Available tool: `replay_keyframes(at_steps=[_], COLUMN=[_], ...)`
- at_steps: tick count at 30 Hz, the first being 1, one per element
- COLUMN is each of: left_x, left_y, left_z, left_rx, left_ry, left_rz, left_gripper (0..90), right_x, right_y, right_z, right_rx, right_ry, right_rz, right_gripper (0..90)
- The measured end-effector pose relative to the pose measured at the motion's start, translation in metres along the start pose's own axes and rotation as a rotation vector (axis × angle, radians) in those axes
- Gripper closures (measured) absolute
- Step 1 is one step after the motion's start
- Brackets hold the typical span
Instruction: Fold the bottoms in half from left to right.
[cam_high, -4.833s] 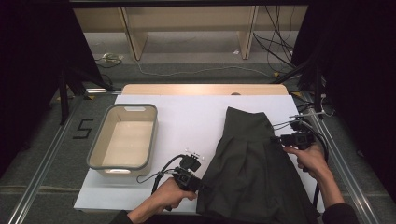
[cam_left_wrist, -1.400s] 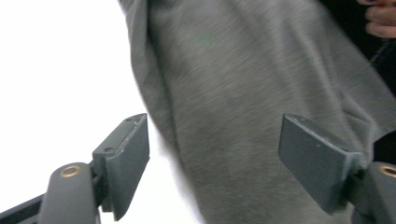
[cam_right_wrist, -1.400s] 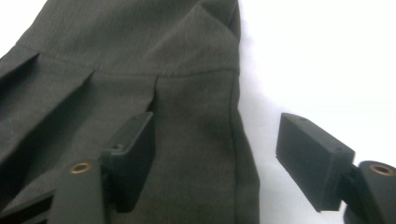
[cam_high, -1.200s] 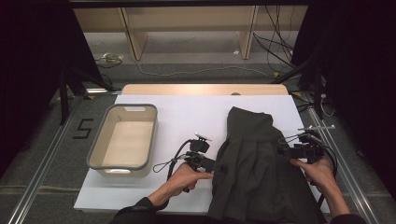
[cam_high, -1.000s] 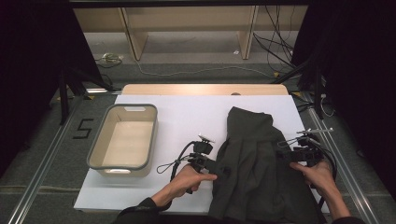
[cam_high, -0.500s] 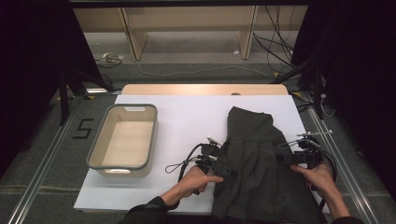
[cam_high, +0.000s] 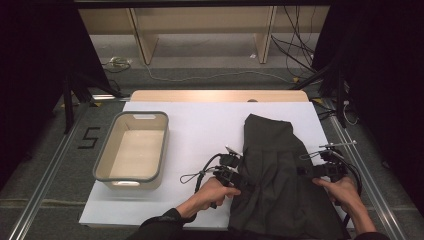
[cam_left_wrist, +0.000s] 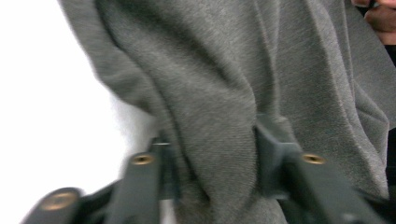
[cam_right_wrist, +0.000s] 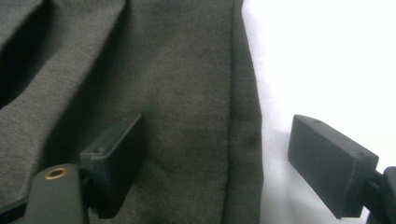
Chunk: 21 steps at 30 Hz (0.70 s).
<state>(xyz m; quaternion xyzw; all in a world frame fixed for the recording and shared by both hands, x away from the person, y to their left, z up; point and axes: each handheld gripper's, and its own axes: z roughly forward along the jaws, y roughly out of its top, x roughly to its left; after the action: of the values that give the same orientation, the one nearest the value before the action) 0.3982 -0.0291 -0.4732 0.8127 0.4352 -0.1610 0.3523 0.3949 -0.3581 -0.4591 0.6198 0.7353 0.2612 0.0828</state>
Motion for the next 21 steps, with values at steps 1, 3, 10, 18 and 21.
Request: replay_keyframes(at_steps=[1, 3, 10, 18, 21], left_x=[0.000, 0.001, 0.000, -0.001, -0.001], left_y=[0.000, -0.001, -0.003, -0.003, -0.004], left_z=[-0.001, -0.002, -0.005, -0.009, -0.012], left_rx=[-0.003, -0.008, -0.037, -0.048, -0.051], left_ry=[0.000, -0.008, -0.011, -0.020, -0.025], left_rz=[0.000, 0.000, -0.003, 0.000, 0.001], left_gripper=[67.3, 69.6, 71.6, 73.2, 73.5], right_x=[0.000, -0.001, -0.003, 0.006, 0.011], right_y=[0.000, -0.001, -0.003, -0.008, -0.009], right_z=[0.001, 0.002, 0.004, 0.002, 0.002], right_rx=[0.009, 0.028, 0.039, 0.068, 0.063], right_ry=[0.004, 0.010, 0.022, 0.098, 0.113], right_rz=[0.001, 0.009, 0.026, 0.067, 0.080], right_gripper=[20.0, 20.2, 21.0, 63.0, 76.1])
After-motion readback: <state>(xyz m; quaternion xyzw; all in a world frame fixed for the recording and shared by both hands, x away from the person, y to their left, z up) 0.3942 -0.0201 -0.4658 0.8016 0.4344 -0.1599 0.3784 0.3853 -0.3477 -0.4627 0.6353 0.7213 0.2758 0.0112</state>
